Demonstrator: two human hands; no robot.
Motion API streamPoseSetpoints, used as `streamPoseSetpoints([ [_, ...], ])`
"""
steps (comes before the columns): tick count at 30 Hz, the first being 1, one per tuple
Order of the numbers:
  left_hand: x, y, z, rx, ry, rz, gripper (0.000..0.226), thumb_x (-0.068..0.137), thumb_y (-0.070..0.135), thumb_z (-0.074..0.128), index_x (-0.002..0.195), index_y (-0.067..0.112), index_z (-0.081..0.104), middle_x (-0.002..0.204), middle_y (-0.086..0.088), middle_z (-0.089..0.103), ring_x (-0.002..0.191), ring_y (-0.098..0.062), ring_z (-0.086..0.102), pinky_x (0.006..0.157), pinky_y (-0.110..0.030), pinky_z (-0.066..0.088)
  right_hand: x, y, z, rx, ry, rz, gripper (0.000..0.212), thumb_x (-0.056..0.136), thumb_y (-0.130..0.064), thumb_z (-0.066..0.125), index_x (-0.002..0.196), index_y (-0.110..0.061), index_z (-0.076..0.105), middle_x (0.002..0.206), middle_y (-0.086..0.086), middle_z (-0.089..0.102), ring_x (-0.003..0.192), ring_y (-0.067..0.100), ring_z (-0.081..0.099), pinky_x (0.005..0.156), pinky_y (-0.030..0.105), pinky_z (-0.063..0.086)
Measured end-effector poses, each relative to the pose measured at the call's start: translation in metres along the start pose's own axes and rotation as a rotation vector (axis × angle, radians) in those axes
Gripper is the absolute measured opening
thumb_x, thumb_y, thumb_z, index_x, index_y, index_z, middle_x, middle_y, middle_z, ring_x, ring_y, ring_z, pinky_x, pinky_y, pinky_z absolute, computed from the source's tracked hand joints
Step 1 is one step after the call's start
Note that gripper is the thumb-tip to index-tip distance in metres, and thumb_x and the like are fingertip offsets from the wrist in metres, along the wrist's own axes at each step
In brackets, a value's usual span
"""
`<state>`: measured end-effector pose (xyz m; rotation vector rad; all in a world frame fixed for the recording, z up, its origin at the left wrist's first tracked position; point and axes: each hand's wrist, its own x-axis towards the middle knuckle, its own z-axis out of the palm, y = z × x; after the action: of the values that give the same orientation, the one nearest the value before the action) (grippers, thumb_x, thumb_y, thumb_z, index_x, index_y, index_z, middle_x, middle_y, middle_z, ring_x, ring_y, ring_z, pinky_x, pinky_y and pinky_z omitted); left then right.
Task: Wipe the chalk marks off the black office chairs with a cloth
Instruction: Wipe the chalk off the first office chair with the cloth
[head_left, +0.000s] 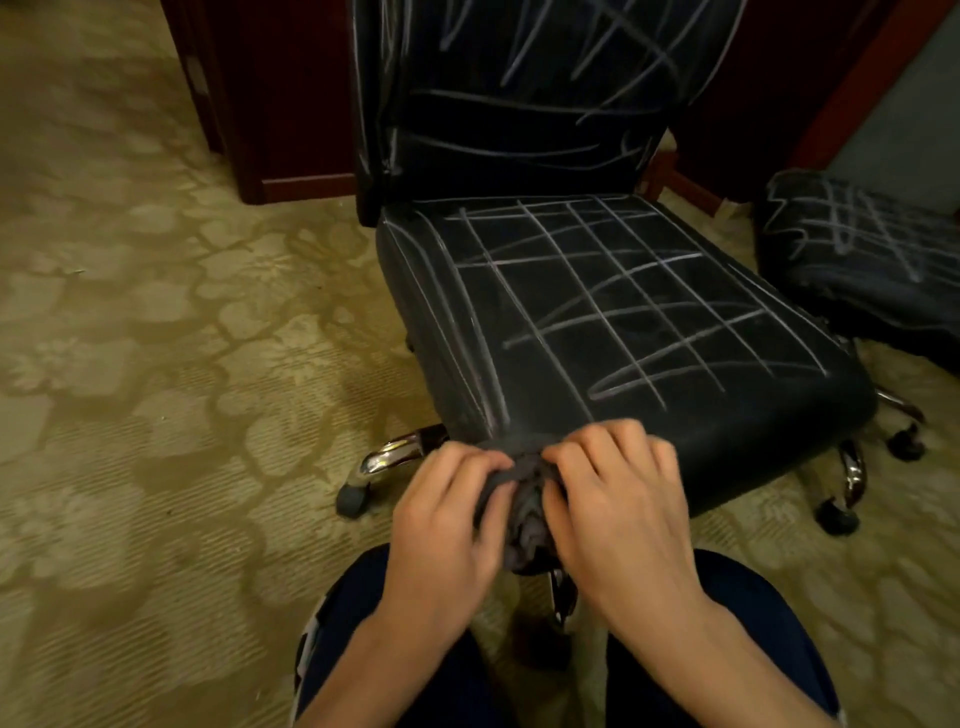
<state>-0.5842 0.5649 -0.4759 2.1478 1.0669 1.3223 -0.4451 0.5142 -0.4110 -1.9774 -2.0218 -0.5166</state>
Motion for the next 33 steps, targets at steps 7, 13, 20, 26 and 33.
streamPoseSetpoints([
  [7,0.036,-0.03,0.007,-0.083,0.149,-0.105,0.015,0.096,0.016,0.055,0.105,0.008,0.064,0.1,0.001,0.058,0.092,-0.011,0.057,0.08,-0.022,0.047,0.059,-0.013,0.01,-0.057,-0.075,-0.053,0.014,0.08,-0.016,0.074,0.09,-0.011,0.066,0.088,0.005,0.062,0.08,0.023,0.057,0.068,0.034,0.046],
  [13,-0.026,-0.006,0.015,-0.271,0.039,-0.127,0.02,0.095,0.022,0.053,0.112,0.015,0.061,0.109,0.006,0.055,0.106,-0.005,0.057,0.091,-0.012,0.042,-0.004,0.002,-0.009,0.039,-0.152,-0.031,0.023,0.082,-0.024,0.066,0.103,-0.014,0.066,0.102,0.002,0.059,0.085,0.017,0.055,0.066,0.027,0.051],
  [20,0.005,-0.035,0.03,-0.249,0.094,-0.164,0.018,0.093,0.008,0.054,0.111,0.008,0.059,0.109,0.0,0.054,0.106,0.003,0.052,0.093,-0.01,0.039,0.04,-0.004,0.005,0.026,-0.122,-0.009,0.023,0.085,-0.031,0.06,0.102,-0.017,0.063,0.102,0.001,0.056,0.087,0.017,0.05,0.069,0.03,0.048],
  [26,-0.004,-0.022,0.037,-0.245,0.192,-0.305,0.024,0.09,-0.007,0.06,0.11,0.005,0.06,0.107,0.001,0.056,0.106,0.008,0.052,0.09,-0.007,0.039,0.044,-0.018,0.015,0.072,-0.152,0.08,0.022,0.084,-0.031,0.059,0.103,-0.02,0.062,0.106,0.0,0.056,0.092,0.016,0.049,0.071,0.031,0.048],
  [33,0.0,-0.009,0.034,-0.228,0.077,-0.204,0.019,0.092,0.014,0.052,0.107,0.013,0.062,0.107,0.004,0.056,0.103,-0.006,0.057,0.092,-0.014,0.043,0.005,0.005,0.008,0.174,-0.079,0.128,0.023,0.077,-0.023,0.071,0.099,-0.018,0.065,0.102,-0.002,0.057,0.089,0.012,0.05,0.069,0.022,0.042],
])
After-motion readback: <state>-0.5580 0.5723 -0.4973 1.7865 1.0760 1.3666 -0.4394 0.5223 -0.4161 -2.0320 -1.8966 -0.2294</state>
